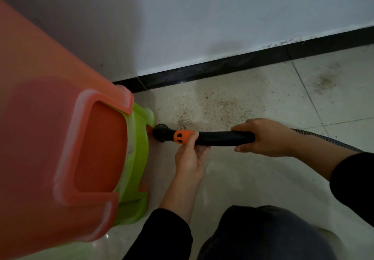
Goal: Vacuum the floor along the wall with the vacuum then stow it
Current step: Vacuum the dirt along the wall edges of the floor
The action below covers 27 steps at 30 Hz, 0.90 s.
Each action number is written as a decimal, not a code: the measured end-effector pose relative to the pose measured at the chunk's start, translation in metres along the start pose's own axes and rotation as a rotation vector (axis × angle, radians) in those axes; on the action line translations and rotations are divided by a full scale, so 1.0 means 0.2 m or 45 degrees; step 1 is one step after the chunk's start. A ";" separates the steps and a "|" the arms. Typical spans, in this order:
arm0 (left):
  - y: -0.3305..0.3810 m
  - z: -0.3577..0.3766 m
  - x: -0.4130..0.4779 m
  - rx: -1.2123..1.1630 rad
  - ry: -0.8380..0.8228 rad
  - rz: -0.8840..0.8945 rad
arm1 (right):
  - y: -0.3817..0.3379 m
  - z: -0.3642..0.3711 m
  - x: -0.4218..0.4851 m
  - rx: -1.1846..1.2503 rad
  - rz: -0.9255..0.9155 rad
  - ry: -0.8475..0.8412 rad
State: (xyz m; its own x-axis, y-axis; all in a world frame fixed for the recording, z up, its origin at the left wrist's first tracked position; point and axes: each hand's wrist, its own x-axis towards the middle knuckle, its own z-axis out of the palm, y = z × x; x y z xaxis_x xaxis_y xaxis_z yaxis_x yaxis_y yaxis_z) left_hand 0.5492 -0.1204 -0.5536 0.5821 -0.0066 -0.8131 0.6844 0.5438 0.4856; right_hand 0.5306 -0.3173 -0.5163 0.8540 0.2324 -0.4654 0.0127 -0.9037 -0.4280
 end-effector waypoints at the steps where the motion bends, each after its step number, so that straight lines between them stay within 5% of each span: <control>1: 0.00 0.01 0.00 0.004 -0.004 0.001 | 0.01 0.00 0.00 0.006 0.002 0.006; 27: 0.27 0.11 0.23 0.177 -0.010 0.082 | -0.10 0.01 0.25 0.050 0.079 0.244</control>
State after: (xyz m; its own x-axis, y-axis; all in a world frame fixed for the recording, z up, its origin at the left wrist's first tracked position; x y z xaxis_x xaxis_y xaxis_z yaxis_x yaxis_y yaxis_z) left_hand 0.6232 -0.1102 -0.5576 0.6295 0.0178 -0.7768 0.6995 0.4222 0.5765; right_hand 0.5711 -0.2868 -0.5324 0.9360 0.1009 -0.3371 -0.0597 -0.8986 -0.4347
